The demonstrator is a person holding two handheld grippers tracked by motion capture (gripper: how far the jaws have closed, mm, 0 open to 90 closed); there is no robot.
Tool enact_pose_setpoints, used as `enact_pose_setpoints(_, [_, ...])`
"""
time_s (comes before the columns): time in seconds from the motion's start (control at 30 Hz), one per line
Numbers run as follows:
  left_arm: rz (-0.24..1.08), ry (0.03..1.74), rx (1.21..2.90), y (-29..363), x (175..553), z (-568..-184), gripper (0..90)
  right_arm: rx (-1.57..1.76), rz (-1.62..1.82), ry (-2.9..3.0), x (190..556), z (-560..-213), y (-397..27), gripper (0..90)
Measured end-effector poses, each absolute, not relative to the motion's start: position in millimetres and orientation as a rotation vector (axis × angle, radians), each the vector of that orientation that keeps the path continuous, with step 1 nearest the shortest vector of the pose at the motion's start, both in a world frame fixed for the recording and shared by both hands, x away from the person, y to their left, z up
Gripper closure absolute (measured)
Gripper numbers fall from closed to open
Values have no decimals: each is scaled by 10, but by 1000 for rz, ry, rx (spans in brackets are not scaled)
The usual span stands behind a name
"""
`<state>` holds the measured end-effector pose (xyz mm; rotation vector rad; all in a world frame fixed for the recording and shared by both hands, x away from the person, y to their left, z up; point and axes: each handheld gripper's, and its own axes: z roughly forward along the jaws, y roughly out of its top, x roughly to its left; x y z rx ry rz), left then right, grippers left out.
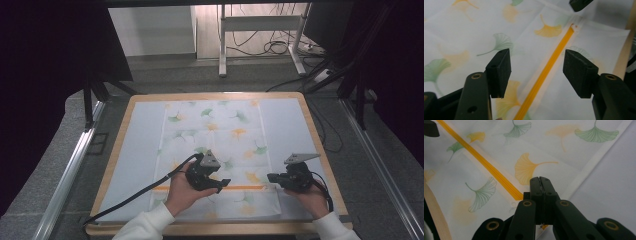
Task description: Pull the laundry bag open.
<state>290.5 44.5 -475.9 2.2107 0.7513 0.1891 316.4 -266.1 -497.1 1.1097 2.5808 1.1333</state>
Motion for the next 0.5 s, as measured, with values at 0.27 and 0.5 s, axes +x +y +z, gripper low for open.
enact_pose_setpoints(0.27, [117,778,2196,317,2824,-4857,404,1071,1087,2574,3012,-4995,-2631,889])
enact_pose_setpoints(0.5, [108,799,2147,223,2682,-4870,430,1106,1099,2541,2849,-5004,-2684,889])
